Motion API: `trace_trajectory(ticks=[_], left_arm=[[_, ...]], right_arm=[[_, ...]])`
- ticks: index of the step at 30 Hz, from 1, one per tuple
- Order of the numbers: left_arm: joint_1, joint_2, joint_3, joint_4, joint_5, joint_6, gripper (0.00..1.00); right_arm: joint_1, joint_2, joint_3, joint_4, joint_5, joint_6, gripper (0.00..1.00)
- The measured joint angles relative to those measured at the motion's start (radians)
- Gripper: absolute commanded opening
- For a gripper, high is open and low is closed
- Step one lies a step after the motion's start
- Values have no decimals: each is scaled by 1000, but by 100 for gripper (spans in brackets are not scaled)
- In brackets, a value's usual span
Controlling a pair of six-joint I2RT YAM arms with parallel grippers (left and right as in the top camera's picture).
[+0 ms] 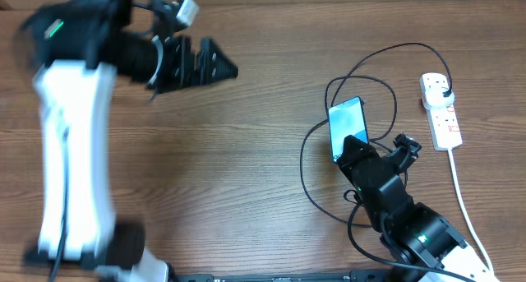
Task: Plug charger to phone and switch on socket
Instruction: 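Carry the phone with the right gripper back toward the left gripper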
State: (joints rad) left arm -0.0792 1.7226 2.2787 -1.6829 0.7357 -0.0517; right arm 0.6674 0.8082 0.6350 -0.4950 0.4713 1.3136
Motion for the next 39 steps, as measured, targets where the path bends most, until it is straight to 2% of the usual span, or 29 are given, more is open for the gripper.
trace_trajectory(ticks=[4,8,13,16,19,22,25,27,35,39], left_arm=[[-51,-279,-28,2,-146,-1,100],[-54,-548,-203,29,-293,-59,99],[-54,-829,-603,230,-421,-182,100],[-54,-969,-903,403,-460,-328,100],[-54,-1059,-1178,627,-431,-505,100],[-54,-1073,-1404,900,-336,-646,99],[-54,-1015,-1595,1279,-196,-812,99],[-54,-951,-1667,1434,-124,-929,100],[-54,-697,-1721,1715,105,-1288,100],[-54,-594,-1721,1759,193,-1416,94]], right_arm=[[0,-9,-2,5,-32,26,4],[0,-9,-8,24,-67,38,4],[0,-9,-23,88,-114,44,4],[0,-9,-41,108,-146,52,4],[0,-9,-52,112,-177,70,4],[0,-5,-56,145,-217,85,4],[0,23,-58,228,-290,96,4],[0,63,-58,292,-350,112,4],[0,289,-58,526,-525,161,4],[0,401,-58,636,-662,219,4]])
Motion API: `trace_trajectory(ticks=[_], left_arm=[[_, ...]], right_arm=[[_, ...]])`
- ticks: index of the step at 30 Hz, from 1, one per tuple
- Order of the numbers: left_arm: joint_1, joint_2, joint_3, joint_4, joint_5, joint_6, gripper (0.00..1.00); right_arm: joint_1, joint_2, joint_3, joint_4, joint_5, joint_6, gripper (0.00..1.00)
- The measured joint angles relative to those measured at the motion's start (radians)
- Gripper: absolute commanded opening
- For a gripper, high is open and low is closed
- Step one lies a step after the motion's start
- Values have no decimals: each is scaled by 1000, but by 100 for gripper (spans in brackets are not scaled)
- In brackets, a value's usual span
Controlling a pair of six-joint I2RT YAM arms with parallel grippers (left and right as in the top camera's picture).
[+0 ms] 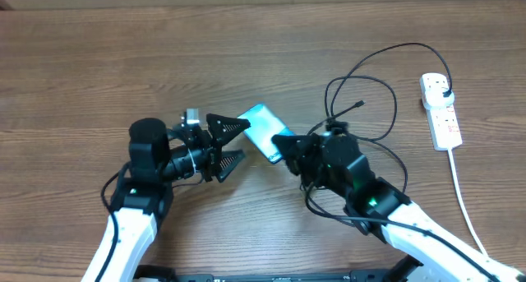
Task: Plug charger to phone and switch on socket
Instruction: 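Carry the phone with the right gripper back toward the left gripper, then grasp the phone's left edge with the left gripper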
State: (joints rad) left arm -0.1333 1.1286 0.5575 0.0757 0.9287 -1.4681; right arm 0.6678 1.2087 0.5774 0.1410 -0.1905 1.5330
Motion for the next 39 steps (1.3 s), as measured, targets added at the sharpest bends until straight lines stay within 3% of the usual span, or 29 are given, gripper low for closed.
trace_trajectory(ticks=[6,13,21,35,39], left_arm=[[0,69,0,1,58,-57,87],[0,71,0,3,75,-82,60],[0,71,0,4,74,-97,44],[0,71,0,0,-11,-104,42],[0,71,0,0,-39,-106,32]], right_arm=[[0,47,-1,39,-101,70,4],[1,47,-1,144,-196,113,4],[15,47,-1,106,-224,175,4],[14,47,-1,110,-230,220,4],[14,47,-1,116,-232,222,4]])
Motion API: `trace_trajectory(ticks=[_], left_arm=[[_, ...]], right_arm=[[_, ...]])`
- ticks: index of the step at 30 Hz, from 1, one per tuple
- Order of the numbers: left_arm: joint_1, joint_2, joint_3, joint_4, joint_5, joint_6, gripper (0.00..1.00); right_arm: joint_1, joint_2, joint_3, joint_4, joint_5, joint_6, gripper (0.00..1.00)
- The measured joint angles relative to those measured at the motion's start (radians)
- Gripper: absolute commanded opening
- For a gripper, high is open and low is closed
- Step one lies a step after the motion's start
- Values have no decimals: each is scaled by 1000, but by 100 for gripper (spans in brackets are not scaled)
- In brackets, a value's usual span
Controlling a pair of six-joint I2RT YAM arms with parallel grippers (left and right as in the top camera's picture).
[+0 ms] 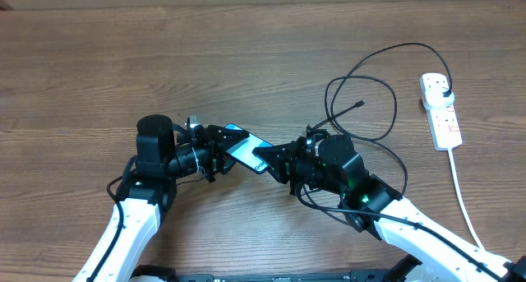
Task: Plug charger to phone and switch on socket
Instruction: 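Grasp the phone's left edge with the left gripper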
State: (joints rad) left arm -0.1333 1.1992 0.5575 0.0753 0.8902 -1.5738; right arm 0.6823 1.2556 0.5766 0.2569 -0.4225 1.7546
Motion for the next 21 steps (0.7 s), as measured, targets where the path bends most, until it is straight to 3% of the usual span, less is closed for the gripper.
trace_trajectory(ticks=[19,21], left_arm=[[0,0,-3,8,-12,-50,4],[0,0,-3,24,-12,-55,4]], right_arm=[[-2,0,0,23,8,84,4],[-2,0,0,30,11,98,11]])
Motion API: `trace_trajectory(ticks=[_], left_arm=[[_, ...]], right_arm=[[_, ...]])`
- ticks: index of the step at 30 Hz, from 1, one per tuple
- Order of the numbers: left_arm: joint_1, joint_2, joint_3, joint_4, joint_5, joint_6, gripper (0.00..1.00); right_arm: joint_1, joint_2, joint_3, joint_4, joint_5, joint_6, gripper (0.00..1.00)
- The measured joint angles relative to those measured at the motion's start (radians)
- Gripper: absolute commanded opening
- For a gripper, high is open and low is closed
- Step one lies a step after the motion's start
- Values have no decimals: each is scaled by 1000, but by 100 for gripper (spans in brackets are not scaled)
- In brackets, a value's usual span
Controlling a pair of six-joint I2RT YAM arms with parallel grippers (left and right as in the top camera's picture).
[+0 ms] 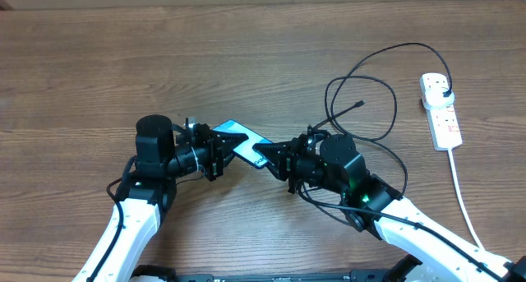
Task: Plug charger to phone and switch on socket
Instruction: 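Grasp the phone's left edge with the left gripper, then release the phone with the right gripper and move it to the cable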
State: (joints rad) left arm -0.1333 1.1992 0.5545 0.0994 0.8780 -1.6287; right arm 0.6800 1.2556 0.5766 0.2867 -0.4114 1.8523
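Note:
The phone [243,141], its light-blue screen up, hangs tilted between my two grippers at the table's middle. My left gripper [227,148] grips its left end and my right gripper [271,156] is shut on its right end. The black charger cable [386,76] lies in loops to the right, its free connector end [360,106] on the wood. The cable's black plug [445,90] sits in the white socket strip [440,111] at the far right. The strip's switch is too small to read.
The strip's white cord [464,204] runs down the right edge toward the front. Loops of black cable [329,212] pass under and around my right arm. Bare wooden table [164,60] stretches across the back and left.
The phone has shifted slightly up and to the left between the grippers. My right arm has drawn back a little to the right. Cable and socket strip lie as before.
At first the phone lay near the cable loops with my right gripper at it, the left arm raised far left. Then my right gripper held the phone at mid-table, facing the open left gripper. Then both grippers met on it, as now.

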Motion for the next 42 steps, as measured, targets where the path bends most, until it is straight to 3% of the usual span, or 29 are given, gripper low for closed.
trace_trajectory(ticks=[7,8,10,11,12,15,17,20,23,31,35,42], left_arm=[[-4,1,-3,6,-20,20,4],[-4,1,-3,5,-28,37,4],[-3,2,-4,-3,-46,77,4],[-2,2,-4,-10,-52,97,4],[-1,2,-5,-19,-56,116,4],[16,2,-5,-72,-64,179,4],[32,2,-5,-111,-65,221,4],[50,3,-5,-140,-63,272,4],[57,5,-5,-145,-59,305,4],[57,17,-6,-148,-46,332,4],[57,17,-6,-148,-33,332,4],[57,17,-6,-148,-14,341,4]], right_arm=[[4,-1,0,-42,11,-74,39],[5,-1,0,-58,25,-102,47],[9,-1,1,-107,72,-176,87],[11,-1,2,-132,97,-218,97],[11,-1,3,-166,132,-262,98],[11,-2,3,-288,256,-371,99],[12,-2,3,-349,352,-436,91],[2,-2,8,-399,457,-532,90],[-60,-2,62,-586,493,-595,86],[-345,134,449,-958,534,-733,78],[-436,311,618,-1030,546,-776,72],[-460,574,742,-1027,549,-798,60]])
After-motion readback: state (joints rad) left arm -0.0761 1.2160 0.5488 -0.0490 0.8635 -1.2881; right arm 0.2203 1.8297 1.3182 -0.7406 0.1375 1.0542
